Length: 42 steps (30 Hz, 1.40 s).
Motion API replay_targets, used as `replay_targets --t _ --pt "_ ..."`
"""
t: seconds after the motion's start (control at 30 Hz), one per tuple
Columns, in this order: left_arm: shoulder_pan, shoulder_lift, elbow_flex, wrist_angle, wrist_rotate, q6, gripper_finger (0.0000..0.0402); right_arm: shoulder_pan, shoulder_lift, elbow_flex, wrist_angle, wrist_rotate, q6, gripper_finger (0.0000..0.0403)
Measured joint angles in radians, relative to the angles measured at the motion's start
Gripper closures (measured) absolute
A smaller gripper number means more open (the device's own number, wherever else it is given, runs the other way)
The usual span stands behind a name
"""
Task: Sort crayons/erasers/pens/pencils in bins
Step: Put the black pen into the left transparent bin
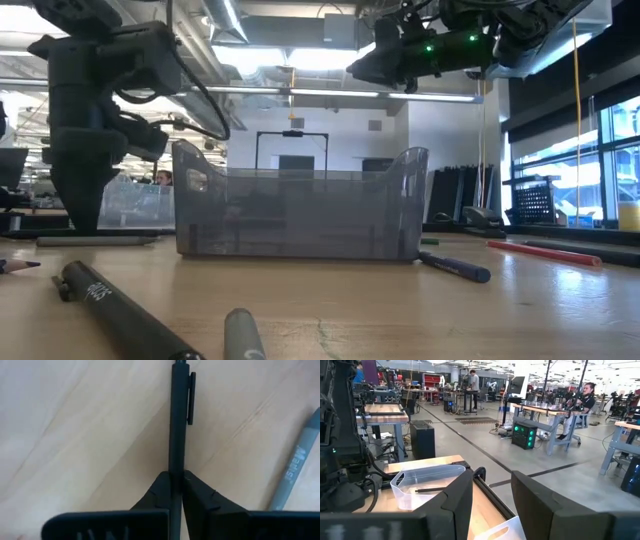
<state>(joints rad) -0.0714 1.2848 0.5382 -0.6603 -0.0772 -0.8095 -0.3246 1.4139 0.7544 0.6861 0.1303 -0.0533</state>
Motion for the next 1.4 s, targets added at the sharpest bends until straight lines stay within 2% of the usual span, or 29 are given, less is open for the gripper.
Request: replay_targets --t 0.17,0.27,0.47,0.67,0.8,1.0,1.17,1.4 --pt "0.038 -0.001 0.098 -0.064 -0.050 0.059 0.0377 0.000 0.000 0.000 0.005 0.000 0.025 0.0262" --pt "0.091 -0.001 0.177 -0.109 -0.128 0.125 0.0376 0.000 0.000 0.000 0.005 0.000 0.026 0.0262" --pt "0.251 -0.003 0.329 -0.233 -0.286 0.280 0.0381 0.000 0.000 0.000 0.005 0.000 0.026 0.0262" --pt "0.438 -0.004 0.418 -0.266 -0.362 0.414 0.0379 0.000 0.000 0.000 0.005 0.000 0.026 0.0262" --pt "0.544 -0.004 0.401 -0.272 -0.351 0.419 0.0381 0.000 0.000 0.000 0.005 0.000 0.026 0.0262" --pt "0.647 -0.004 0.287 -0.265 -0.319 0.374 0.0376 0.000 0.000 0.000 0.005 0.000 0.026 0.0262" --pt "0.702 -0.004 0.208 -0.238 -0.297 0.336 0.0368 0.000 0.000 0.000 0.004 -0.001 0.026 0.0262" --pt "0.757 -0.004 0.155 -0.096 -0.298 0.348 0.0335 0.001 0.000 0.000 0.004 -0.001 0.026 0.0262"
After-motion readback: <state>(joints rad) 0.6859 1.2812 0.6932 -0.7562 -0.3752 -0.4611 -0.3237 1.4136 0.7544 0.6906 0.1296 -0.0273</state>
